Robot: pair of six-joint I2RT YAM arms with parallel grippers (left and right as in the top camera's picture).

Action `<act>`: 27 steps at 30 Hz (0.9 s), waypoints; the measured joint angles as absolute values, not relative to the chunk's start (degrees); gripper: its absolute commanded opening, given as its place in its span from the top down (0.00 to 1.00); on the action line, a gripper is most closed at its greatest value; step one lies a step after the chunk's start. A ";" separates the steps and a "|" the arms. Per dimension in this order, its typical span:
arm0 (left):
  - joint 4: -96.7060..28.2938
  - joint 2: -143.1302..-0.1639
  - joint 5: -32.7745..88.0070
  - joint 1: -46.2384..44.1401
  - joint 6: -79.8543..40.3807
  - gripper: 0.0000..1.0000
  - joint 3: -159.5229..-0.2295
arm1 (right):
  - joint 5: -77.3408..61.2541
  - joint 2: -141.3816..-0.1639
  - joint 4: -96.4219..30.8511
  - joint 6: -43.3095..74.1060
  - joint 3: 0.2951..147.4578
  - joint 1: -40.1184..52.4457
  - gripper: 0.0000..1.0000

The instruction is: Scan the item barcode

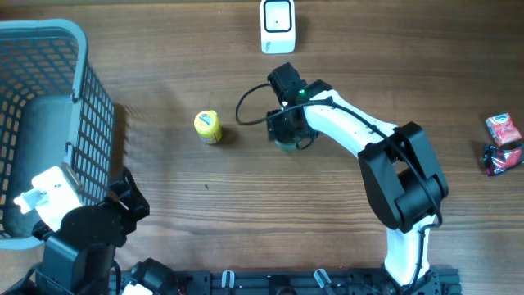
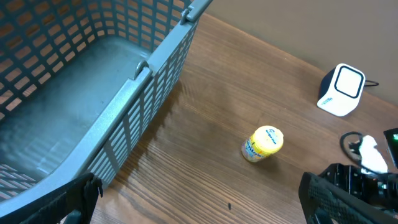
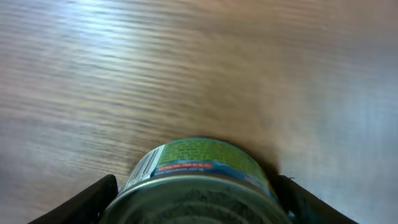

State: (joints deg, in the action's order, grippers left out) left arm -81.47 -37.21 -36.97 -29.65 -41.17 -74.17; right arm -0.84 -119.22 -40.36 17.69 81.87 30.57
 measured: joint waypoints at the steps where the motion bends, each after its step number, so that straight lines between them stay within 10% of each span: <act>1: -81.45 -37.21 -36.97 -29.65 -41.17 0.00 -74.17 | -0.75 -119.24 -39.35 11.05 81.78 30.57 0.21; 13: -81.89 -37.21 -36.93 -29.65 -41.17 0.00 -74.17 | -0.75 -119.35 -33.78 -51.62 81.38 30.55 0.19; 14: -82.08 -37.21 -36.93 -29.65 -41.17 0.00 -74.17 | -0.54 -119.35 -33.78 -55.20 81.41 30.57 0.00; 27: -82.32 -37.21 -36.93 -29.65 -41.17 0.00 -74.17 | 5.37 -119.24 -32.16 -62.17 81.84 31.03 0.00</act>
